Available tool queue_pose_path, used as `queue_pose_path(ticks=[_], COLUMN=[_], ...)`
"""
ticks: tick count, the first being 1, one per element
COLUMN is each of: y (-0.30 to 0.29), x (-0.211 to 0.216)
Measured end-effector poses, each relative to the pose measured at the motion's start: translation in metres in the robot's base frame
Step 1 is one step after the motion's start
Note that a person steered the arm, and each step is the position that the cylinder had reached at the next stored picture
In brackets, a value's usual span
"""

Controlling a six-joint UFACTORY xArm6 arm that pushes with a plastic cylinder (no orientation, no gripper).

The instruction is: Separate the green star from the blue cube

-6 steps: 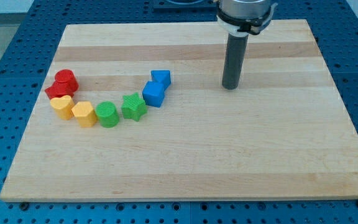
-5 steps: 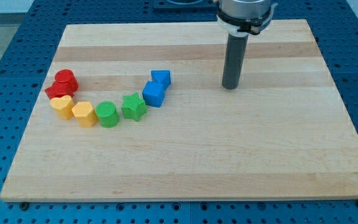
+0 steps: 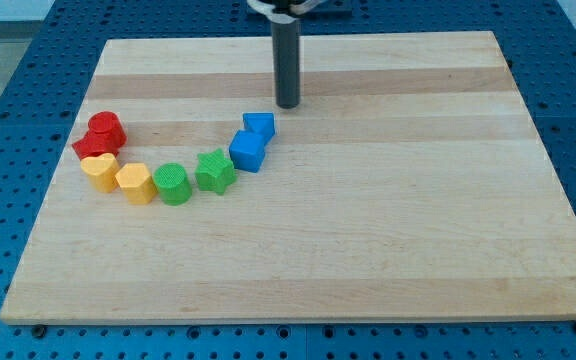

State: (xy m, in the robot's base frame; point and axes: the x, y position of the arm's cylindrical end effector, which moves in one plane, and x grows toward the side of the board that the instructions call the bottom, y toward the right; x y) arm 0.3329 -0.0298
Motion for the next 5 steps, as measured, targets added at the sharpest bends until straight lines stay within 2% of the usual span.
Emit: queue_pose_path(ticks=[1,2,3,5], y=[-0.033,-0.071,-0.078,-0.061], x=[0.012,0.047,0.079,0.103])
